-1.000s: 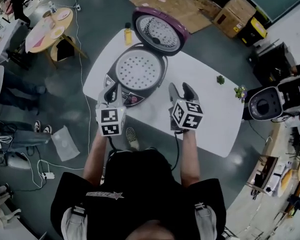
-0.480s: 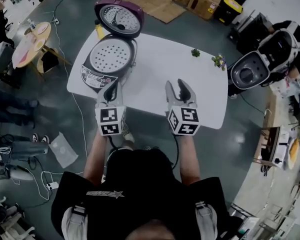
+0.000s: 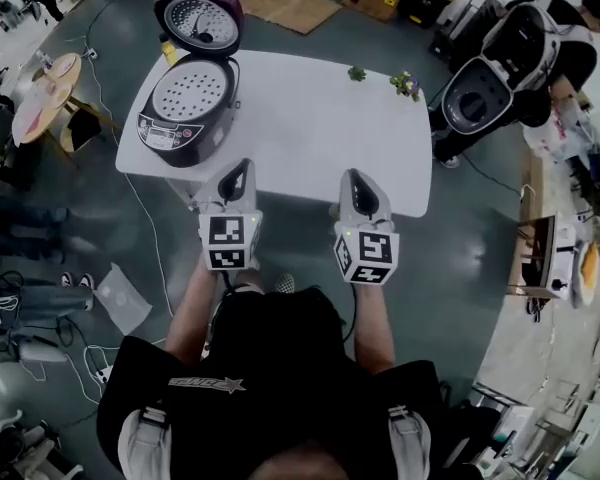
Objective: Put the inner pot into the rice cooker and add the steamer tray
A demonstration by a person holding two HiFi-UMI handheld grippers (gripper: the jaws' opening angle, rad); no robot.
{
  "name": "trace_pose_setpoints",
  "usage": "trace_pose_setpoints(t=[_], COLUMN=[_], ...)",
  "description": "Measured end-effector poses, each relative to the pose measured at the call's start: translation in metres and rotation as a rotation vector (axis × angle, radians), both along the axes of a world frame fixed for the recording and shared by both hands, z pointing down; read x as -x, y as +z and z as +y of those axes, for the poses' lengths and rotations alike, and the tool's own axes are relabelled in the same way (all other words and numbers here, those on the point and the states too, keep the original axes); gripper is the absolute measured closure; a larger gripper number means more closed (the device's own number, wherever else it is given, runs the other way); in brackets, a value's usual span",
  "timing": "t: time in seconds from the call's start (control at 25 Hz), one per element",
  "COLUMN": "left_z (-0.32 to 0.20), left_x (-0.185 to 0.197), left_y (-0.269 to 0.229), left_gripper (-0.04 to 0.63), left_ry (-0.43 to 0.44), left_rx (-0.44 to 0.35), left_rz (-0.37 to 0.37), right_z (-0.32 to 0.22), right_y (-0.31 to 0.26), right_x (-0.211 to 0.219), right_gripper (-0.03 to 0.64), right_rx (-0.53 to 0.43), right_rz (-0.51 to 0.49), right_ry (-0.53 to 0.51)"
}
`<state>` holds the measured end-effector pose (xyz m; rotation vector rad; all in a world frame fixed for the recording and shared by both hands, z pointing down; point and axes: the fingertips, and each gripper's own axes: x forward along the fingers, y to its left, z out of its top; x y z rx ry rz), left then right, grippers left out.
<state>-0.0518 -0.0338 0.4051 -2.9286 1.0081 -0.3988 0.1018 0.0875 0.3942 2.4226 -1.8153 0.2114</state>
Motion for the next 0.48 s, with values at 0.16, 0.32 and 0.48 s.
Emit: trace_pose_setpoints(t=[0.16, 0.32, 0.48], left_z=[0.028, 0.044, 0.051], left_x=[-0.008, -0.012, -0.009], left_y=[0.002, 0.002, -0.001], left_gripper=[0.584, 0.584, 0.584], left_ry=[0.045, 0.071, 0.074], left_rx=[0.0, -0.004, -0.008], left_rz=[-0.005, -0.006, -0.006], right_z=[0.032, 0.048, 0.055], right_y=[0.004, 0.007, 0.004], right_x=[0.005, 0.006, 0.008], right_gripper=[0.611, 0.611, 0.611], right_rx=[0.0, 0.002, -0.003], right_rz=[0.019, 0.014, 0.009], right_ry=[0.022, 0.037, 0.045])
